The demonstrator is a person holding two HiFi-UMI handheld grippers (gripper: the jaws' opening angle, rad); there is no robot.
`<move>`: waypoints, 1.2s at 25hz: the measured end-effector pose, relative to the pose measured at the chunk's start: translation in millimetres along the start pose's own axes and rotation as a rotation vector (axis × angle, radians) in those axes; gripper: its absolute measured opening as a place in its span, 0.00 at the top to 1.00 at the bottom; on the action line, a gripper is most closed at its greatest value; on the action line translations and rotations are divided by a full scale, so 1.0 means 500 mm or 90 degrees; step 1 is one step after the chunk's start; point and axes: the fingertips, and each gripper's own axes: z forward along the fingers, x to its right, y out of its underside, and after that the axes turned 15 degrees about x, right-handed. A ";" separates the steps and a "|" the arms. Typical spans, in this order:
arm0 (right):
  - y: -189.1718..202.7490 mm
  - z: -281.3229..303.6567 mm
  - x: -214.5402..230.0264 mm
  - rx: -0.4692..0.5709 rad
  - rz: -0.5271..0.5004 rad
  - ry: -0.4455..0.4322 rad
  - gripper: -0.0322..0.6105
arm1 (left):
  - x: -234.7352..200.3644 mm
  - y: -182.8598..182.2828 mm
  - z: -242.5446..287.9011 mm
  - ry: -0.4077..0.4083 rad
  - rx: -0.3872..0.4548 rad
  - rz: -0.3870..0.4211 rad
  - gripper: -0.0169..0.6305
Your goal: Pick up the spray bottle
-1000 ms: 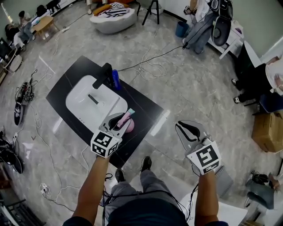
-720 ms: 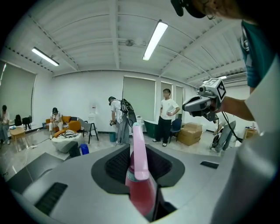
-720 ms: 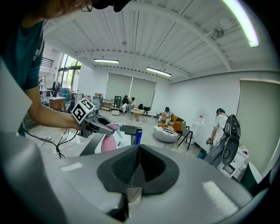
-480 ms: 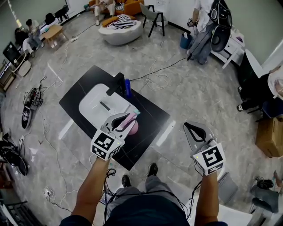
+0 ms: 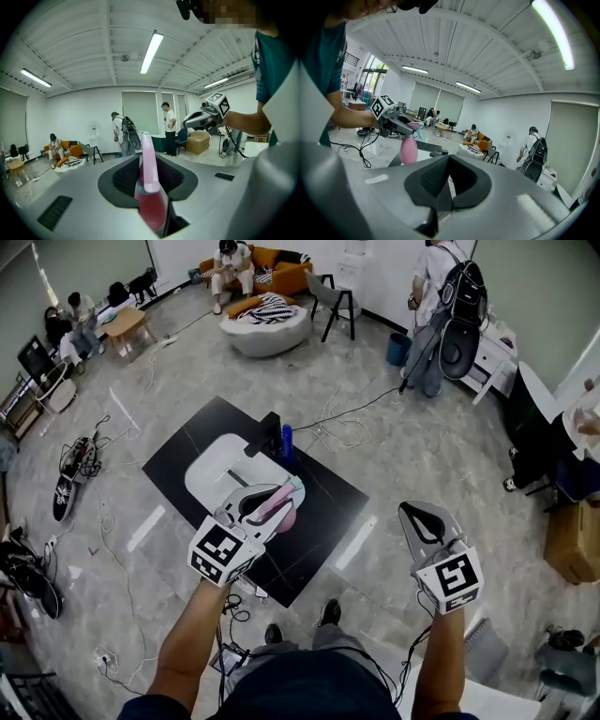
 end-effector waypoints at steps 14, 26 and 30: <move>-0.070 -0.041 -0.053 -0.024 -0.009 0.021 0.94 | 0.023 -0.130 -0.109 0.056 0.025 0.032 0.82; -0.094 -0.068 -0.087 -0.035 -0.010 0.046 0.94 | 0.028 -0.153 -0.148 0.077 0.034 0.036 0.82; -0.090 -0.075 -0.089 -0.038 -0.009 0.051 0.94 | 0.035 -0.150 -0.146 0.083 0.036 0.035 0.82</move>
